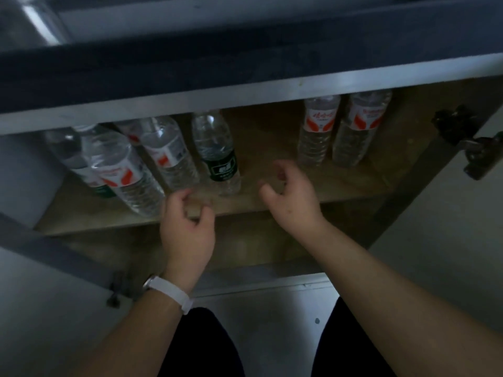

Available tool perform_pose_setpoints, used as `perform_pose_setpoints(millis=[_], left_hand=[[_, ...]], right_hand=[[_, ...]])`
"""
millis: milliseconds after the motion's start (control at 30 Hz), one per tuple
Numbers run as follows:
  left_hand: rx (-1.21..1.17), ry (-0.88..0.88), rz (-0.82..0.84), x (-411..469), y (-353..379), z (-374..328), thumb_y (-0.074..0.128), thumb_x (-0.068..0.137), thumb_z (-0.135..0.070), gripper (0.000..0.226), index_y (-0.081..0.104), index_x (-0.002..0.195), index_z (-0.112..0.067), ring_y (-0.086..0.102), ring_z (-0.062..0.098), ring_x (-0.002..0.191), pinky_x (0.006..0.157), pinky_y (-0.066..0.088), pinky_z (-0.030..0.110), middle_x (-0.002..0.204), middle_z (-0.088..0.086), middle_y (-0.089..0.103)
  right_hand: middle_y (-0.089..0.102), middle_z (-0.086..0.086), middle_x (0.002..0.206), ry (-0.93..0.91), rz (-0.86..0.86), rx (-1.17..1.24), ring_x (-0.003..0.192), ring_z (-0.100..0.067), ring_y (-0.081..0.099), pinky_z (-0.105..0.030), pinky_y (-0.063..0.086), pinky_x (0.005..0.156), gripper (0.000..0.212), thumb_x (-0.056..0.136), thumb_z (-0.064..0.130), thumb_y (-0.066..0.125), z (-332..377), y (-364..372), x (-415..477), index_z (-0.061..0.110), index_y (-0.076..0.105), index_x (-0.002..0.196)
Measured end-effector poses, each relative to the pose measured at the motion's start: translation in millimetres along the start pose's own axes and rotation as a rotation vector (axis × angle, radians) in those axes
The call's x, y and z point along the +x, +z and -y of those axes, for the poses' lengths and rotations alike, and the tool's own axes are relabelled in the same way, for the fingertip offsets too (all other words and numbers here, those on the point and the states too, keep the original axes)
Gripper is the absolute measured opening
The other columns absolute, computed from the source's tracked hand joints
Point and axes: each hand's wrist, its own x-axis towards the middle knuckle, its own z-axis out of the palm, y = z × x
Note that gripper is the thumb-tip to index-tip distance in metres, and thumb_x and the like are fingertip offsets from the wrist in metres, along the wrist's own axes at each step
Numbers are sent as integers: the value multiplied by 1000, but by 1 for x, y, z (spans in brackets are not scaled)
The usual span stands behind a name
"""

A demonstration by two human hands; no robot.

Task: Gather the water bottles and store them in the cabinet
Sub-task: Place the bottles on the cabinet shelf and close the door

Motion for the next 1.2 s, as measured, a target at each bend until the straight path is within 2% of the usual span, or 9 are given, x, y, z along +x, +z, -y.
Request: perform_pose_setpoints(millis=[167, 267, 367, 433, 600, 733, 867, 1100, 1200], left_hand=[[4, -42, -219, 16, -47, 26, 75, 87, -21, 42, 51, 122, -20, 49, 11, 109, 99, 48, 43, 119, -1, 44], [13, -80, -239, 28, -60, 31, 78, 85, -23, 56, 49, 131, -10, 44, 6, 111, 101, 43, 33, 126, 0, 41], [-1, -147, -220, 43, -65, 30, 79, 85, -25, 70, 42, 143, -14, 42, 9, 122, 103, 35, 25, 140, 3, 40], [-36, -160, -192, 54, -65, 31, 81, 84, -25, 73, 43, 145, -16, 46, 8, 123, 102, 35, 22, 143, 1, 43], [-119, -155, -88, 71, -60, 44, 82, 81, -32, 73, 45, 143, -24, 59, 9, 120, 103, 47, 31, 133, -9, 61], [-107, -158, -104, 72, -62, 41, 81, 83, -35, 69, 48, 142, -23, 59, 5, 115, 99, 45, 26, 127, -14, 62], [-105, -171, -109, 63, -68, 35, 83, 81, -35, 62, 53, 134, -27, 60, 4, 108, 95, 47, 27, 117, -17, 63], [-177, -204, -60, 30, -60, 22, 87, 77, -28, 57, 55, 123, -34, 63, -6, 103, 90, 51, 27, 110, -23, 66], [-198, -193, -22, 18, -49, 11, 87, 76, -26, 55, 54, 118, -39, 62, -15, 95, 84, 50, 21, 105, -26, 66]], right_hand=[[52, 3, 136, -24, 128, 22, 112, -8, 51, -26, 43, 85, 69, 88, 40, 68, 28, 25, 7, 24, 35, 146], [51, 5, 135, 14, 142, 48, 119, -18, 53, -30, 44, 86, 77, 86, 41, 71, 39, 37, 14, 24, 29, 148], [51, 11, 123, 42, 151, 94, 116, -19, 55, -30, 43, 82, 76, 83, 40, 73, 46, 49, 21, 24, 31, 145], [53, 7, 130, 54, 151, 102, 116, -18, 56, -29, 42, 82, 77, 83, 38, 75, 48, 56, 26, 23, 31, 144], [53, 10, 125, 62, 123, 123, 101, -9, 53, -28, 43, 79, 78, 80, 34, 78, 47, 71, 33, 22, 32, 141], [53, 9, 122, 62, 108, 112, 96, -7, 51, -29, 48, 79, 76, 78, 33, 79, 46, 78, 40, 23, 32, 137], [50, 14, 109, 59, 83, 102, 77, -1, 50, -13, 40, 61, 70, 78, 32, 79, 47, 77, 40, 22, 37, 134], [50, 16, 106, 71, 28, 98, 89, -3, 49, -8, 35, 58, 69, 77, 32, 81, 31, 51, 33, 22, 40, 132], [56, 10, 118, 68, -6, 107, 98, -3, 49, -16, 42, 73, 71, 76, 32, 81, 25, 34, 37, 21, 40, 134]])
